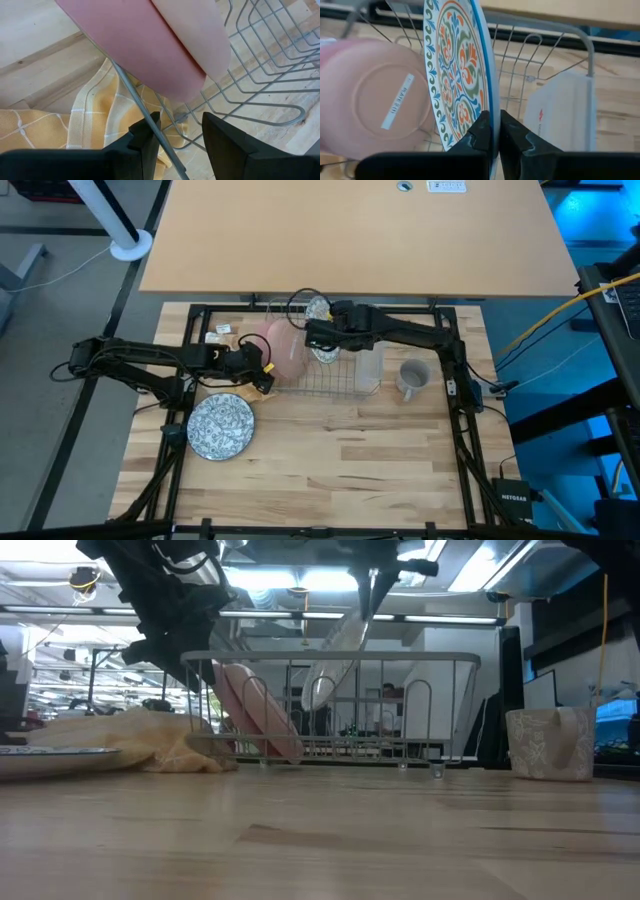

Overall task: Sort dishes
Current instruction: Put the white patterned plate in the dish rack

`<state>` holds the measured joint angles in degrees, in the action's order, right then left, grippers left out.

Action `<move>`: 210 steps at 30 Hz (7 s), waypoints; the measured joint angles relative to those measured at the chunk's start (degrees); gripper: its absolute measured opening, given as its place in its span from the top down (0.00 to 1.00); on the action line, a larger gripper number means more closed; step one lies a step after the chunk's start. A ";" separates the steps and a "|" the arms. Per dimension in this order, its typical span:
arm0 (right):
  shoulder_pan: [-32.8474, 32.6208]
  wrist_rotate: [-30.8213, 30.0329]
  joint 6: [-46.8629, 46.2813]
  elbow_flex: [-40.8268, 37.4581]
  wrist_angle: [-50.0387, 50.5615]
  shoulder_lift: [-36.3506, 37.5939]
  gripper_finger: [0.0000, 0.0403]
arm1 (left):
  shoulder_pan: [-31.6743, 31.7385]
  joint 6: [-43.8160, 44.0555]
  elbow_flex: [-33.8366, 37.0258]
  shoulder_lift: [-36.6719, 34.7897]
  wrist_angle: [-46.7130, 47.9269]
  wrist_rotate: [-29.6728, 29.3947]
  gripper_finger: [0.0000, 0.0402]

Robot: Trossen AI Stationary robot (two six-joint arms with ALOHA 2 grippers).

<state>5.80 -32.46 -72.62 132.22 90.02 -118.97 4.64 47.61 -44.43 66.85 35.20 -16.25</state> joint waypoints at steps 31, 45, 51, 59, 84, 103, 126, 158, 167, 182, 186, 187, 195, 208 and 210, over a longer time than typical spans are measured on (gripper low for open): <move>0.95 -0.85 11.67 0.04 0.02 3.42 0.96 | 0.02 -2.34 0.10 -2.84 0.63 1.51 0.66; 0.94 2.73 9.86 0.04 -0.01 3.40 0.96 | 0.00 -7.09 0.08 -7.76 1.26 2.73 0.66; 0.50 3.58 8.61 0.04 -0.01 3.35 0.96 | -0.04 -1.06 0.04 -4.81 1.89 2.59 0.66; 0.12 3.63 8.17 0.07 0.00 3.35 0.96 | -0.04 4.92 -0.13 1.52 0.75 1.72 0.66; 0.07 4.26 8.17 0.07 -0.01 3.33 0.96 | 3.62 -7.42 -0.01 -12.23 1.90 5.66 0.66; 0.29 11.38 2.70 0.11 -0.15 3.31 0.96 | -3.63 -27.00 -0.01 -17.31 -15.54 5.59 0.66; 1.12 23.03 2.19 0.11 -14.66 3.35 0.96 | -21.19 -57.99 -0.03 -3.56 -28.41 -16.58 0.66; 0.99 34.13 0.68 0.11 -16.00 3.35 0.95 | -31.80 -69.55 -0.01 9.66 -28.52 -44.19 0.66; 1.08 38.57 -0.67 0.09 -18.00 3.35 0.95 | -31.76 -69.72 -0.01 13.70 -28.73 -57.15 0.66; 0.77 43.08 -1.12 0.09 -20.83 3.45 0.95 | -29.93 -69.30 -0.01 14.12 -32.56 -65.63 0.68; 0.77 43.07 -1.64 0.11 -20.97 3.59 0.95 | -30.06 -71.02 0.03 14.12 -33.11 -68.31 0.80; 0.77 43.17 -1.89 0.11 -20.78 3.59 0.95 | -30.31 -71.94 0.03 14.12 -33.09 -68.83 0.83; 0.42 44.74 -1.08 0.11 -19.71 3.59 0.79 | -32.06 -72.53 0.03 14.05 -33.55 -69.64 0.93; 0.08 36.50 1.28 0.11 -19.95 3.46 0.68 | -32.36 -75.23 0.01 14.01 -33.47 -70.67 0.93; 0.40 34.47 3.04 0.11 -19.91 3.46 0.68 | -32.65 -75.52 0.01 14.01 -33.50 -71.01 0.93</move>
<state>6.21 2.01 -69.58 132.33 70.10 -115.50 -28.00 -27.91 -44.42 80.86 1.70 -87.27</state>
